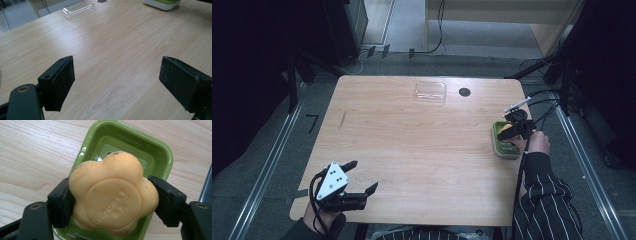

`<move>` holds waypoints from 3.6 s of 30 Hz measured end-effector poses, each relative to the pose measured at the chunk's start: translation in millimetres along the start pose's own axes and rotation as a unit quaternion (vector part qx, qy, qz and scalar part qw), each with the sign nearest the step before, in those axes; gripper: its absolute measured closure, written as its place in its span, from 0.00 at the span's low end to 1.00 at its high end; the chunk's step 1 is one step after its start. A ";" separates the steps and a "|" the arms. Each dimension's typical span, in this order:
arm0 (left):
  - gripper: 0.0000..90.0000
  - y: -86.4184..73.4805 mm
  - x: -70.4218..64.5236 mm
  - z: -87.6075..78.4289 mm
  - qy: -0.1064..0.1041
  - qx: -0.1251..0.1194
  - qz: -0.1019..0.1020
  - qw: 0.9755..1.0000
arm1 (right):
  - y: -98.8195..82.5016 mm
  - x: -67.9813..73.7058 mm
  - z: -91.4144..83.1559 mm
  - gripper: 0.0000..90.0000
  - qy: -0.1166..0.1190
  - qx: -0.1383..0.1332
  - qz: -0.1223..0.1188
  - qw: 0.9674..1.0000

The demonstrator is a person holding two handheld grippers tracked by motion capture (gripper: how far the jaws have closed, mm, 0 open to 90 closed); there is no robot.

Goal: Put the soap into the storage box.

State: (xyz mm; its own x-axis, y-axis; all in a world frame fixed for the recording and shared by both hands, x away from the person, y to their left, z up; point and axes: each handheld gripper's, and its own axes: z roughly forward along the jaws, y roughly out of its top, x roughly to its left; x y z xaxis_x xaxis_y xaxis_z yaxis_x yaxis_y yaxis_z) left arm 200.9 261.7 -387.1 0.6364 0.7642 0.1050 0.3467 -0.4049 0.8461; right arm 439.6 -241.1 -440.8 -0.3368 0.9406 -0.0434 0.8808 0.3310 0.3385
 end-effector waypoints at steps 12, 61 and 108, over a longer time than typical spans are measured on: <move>0.15 0.1 0.1 0.2 -0.001 0.002 0.001 1.000 | -0.5 -0.8 3.5 0.30 0.002 0.004 -0.003 1.000; 0.15 0.0 0.0 0.1 0.000 0.001 0.001 1.000 | -2.0 -1.9 8.5 0.28 -0.012 0.001 -0.034 0.999; 0.15 0.6 0.6 0.5 -0.002 0.000 0.003 1.000 | -47.2 41.5 -21.9 0.00 -0.001 0.093 -0.067 0.993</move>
State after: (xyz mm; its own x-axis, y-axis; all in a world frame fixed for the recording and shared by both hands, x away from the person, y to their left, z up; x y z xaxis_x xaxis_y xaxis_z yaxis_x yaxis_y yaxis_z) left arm 201.8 261.6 -386.7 0.6406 0.7603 0.1080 0.3437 -0.4097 0.8450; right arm 376.7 -219.4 -438.0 -0.4539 0.8875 -0.0787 0.8748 0.4607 0.1502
